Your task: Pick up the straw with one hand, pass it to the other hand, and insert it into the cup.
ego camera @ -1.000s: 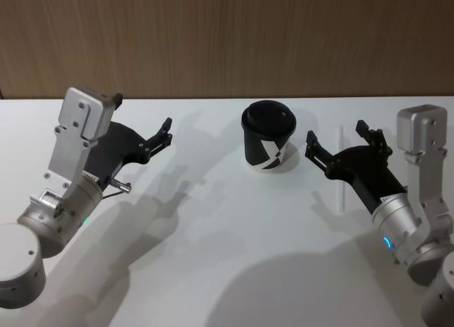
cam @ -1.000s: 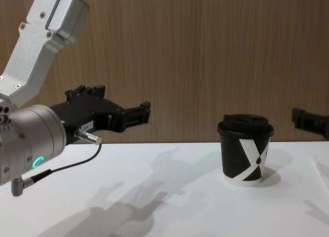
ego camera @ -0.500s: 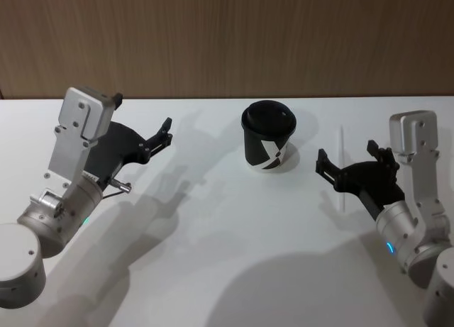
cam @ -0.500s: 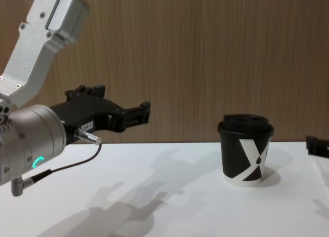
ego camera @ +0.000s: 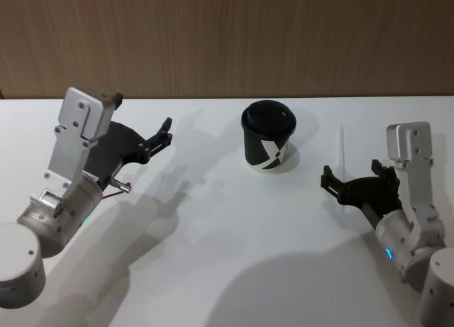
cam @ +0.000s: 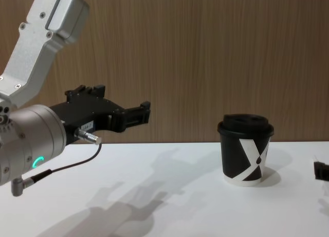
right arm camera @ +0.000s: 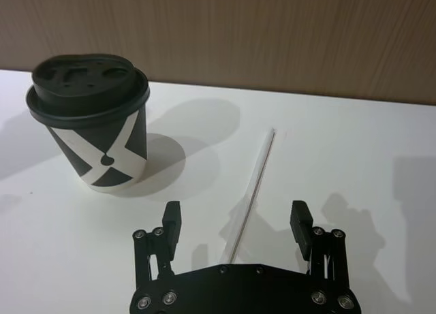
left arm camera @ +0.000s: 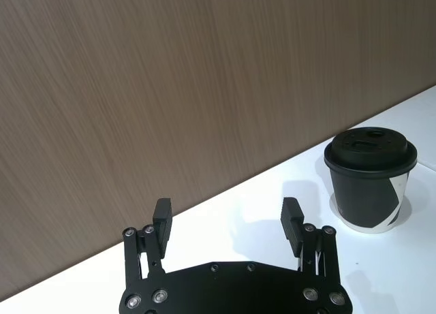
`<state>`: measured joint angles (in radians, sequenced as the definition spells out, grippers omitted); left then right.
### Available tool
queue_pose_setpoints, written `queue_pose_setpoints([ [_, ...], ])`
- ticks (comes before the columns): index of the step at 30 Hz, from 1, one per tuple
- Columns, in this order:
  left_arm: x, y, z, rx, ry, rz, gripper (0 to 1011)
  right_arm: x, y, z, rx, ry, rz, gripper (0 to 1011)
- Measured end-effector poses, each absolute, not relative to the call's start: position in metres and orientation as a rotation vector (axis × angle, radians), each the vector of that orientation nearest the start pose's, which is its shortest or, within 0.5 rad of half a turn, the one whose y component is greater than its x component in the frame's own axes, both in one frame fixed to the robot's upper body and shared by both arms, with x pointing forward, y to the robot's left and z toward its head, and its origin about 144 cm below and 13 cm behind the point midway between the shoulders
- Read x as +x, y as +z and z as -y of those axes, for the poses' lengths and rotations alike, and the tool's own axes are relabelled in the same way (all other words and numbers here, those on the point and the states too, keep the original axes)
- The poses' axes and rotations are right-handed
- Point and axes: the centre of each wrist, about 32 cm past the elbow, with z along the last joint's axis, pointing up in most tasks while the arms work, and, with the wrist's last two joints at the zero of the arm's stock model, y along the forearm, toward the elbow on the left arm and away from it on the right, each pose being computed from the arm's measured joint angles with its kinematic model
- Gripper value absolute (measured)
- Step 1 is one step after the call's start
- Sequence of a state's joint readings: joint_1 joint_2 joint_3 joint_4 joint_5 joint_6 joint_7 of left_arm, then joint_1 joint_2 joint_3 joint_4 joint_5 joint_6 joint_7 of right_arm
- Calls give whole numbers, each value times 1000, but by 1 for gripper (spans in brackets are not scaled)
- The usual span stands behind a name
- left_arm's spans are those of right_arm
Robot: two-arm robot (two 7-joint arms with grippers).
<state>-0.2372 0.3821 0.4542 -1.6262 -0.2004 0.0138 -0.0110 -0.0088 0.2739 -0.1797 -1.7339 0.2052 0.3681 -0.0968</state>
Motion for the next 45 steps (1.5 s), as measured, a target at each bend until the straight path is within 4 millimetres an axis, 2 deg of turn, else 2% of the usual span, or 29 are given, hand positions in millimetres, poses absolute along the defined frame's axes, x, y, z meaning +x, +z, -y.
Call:
queue_pose_setpoints([
  [19, 492, 1204, -198, 61, 1124, 268, 1003, 456, 1175, 238, -351, -1446, -162, 1001],
  [45, 492, 1204, -198, 61, 1124, 268, 1003, 464, 1166, 234, -324, -1459, -234, 1001],
])
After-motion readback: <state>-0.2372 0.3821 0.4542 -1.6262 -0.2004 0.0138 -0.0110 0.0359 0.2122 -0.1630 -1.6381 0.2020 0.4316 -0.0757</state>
